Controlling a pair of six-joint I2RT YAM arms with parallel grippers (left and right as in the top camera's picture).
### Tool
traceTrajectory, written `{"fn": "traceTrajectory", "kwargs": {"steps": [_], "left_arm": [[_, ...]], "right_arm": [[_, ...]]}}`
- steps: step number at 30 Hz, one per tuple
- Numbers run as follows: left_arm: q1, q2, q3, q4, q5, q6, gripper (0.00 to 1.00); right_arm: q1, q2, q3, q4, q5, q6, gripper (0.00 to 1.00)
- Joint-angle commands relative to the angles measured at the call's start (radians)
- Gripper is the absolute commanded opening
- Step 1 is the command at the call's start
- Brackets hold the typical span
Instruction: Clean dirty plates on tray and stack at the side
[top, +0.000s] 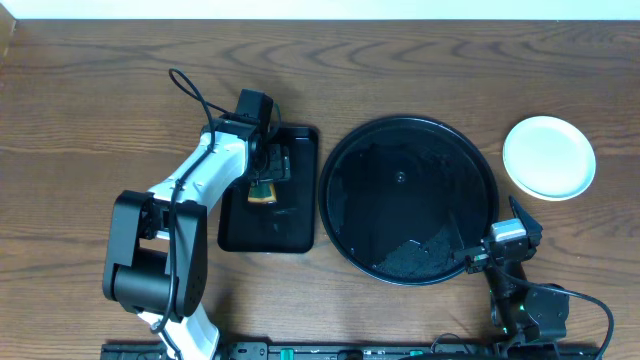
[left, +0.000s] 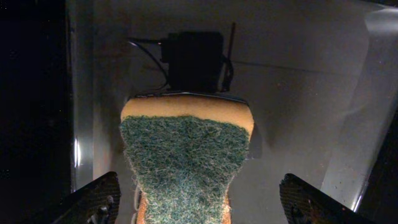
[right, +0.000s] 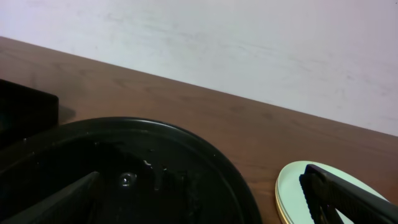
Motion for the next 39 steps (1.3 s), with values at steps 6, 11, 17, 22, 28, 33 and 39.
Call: {"fn": "traceTrajectory", "kwargs": {"steps": [6,11,17,22,28,33,39], "left_arm": [[0.0,0.016,-0.005,-0.003,-0.005,0.001,0.83],[0.0,0.016,-0.005,-0.003,-0.005,0.001,0.83],[0.0,0.016,-0.005,-0.003,-0.005,0.001,0.83],[-0.002,0.012,-0.005,-0.003,-0.005,0.001,0.83],[-0.005,-0.092,-0.005,-0.003,-0.005,0.001,0.83],[-0.004,-0.293,-0.005,-0.003,-0.005,0.001,0.83],[-0.003,-0.595,-0.005,-0.002,-0.034,0.002,0.83]], "right_arm": [[-0.01,-0.007,-0.002,-0.004,-0.007,0.016,0.99],[-0.01,-0.007,-0.002,-0.004,-0.007,0.016,0.99],[-0.01,-0.007,-0.002,-0.004,-0.007,0.016,0.99],[-0.01,-0.007,-0.002,-0.004,-0.008,0.016,0.99],[-0.01,-0.007,-0.002,-0.004,-0.007,0.016,0.99],[-0.01,-0.007,-0.002,-0.004,-0.007,0.016,0.99],[-0.01,-0.007,-0.002,-0.004,-0.007,0.016,0.99]]}}
